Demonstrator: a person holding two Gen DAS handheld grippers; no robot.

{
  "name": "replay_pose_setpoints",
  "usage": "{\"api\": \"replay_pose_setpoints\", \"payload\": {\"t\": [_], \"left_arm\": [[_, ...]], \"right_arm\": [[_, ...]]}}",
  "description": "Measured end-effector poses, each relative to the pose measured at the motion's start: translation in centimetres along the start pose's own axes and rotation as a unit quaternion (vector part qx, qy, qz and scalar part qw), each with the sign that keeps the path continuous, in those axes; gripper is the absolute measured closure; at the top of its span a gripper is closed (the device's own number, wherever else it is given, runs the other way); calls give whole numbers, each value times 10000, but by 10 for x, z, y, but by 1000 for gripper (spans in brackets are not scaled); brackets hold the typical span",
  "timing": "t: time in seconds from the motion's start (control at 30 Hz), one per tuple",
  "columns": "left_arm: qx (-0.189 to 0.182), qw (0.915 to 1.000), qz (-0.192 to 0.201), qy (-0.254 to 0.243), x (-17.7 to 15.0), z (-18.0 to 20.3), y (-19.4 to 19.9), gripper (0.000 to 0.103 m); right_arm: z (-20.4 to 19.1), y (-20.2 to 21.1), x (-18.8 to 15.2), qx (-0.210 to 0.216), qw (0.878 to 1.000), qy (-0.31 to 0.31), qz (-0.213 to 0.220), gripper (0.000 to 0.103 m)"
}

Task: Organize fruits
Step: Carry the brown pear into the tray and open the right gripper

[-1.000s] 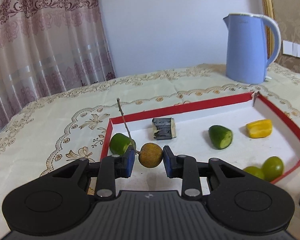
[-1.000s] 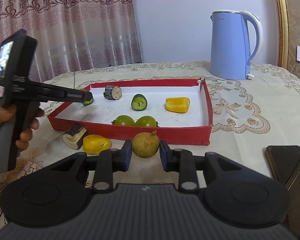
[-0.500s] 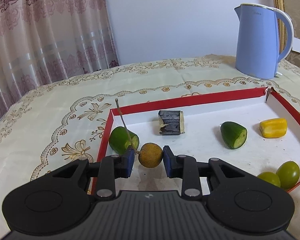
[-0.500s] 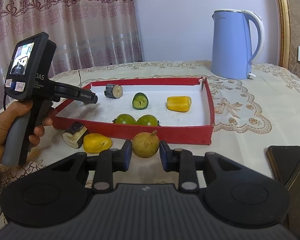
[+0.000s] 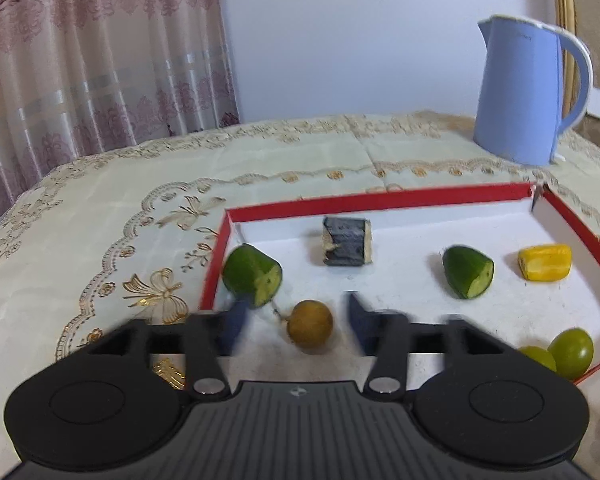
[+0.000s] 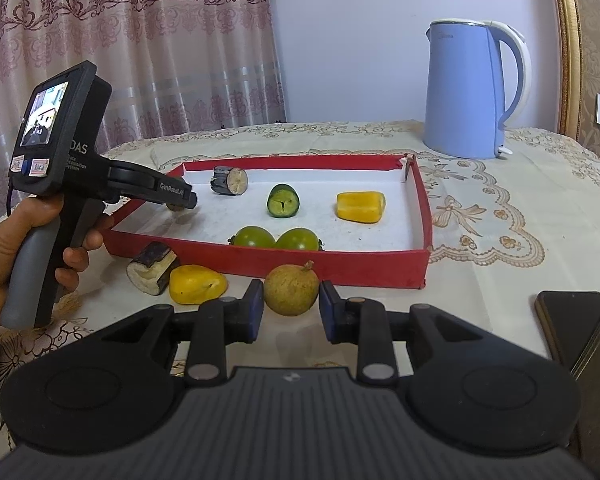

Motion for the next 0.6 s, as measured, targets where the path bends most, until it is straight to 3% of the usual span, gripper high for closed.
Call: {"api": "replay_pose_setpoints", "payload": {"t": [0.03, 0.27, 0.4, 0.6], "left_arm": [[45, 9999, 112, 41, 2, -2, 4, 25], [329, 9962, 654, 467, 2, -30, 49, 25], [294, 9932, 676, 902, -23, -41, 73, 25], [267, 9921, 580, 1083, -55, -38, 85, 25]], "right_arm": [[0, 0, 0, -3, 10000, 3, 1, 75], [0, 0, 4, -3, 10000, -25, 52, 75], [0, -2, 8, 3, 10000, -31, 82, 75], [-5, -5, 14, 28, 9999, 48, 101, 75]]}}
Point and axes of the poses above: each gripper's, at about its wrist camera, not at the fingertips, and y roughly against the way its jaws point, z to its right, x to its top, the point moved 7 cm from there along -y, roughly the way its jaws point, and after that the axes turned 6 degrees about -y, right-handed, at the moved point
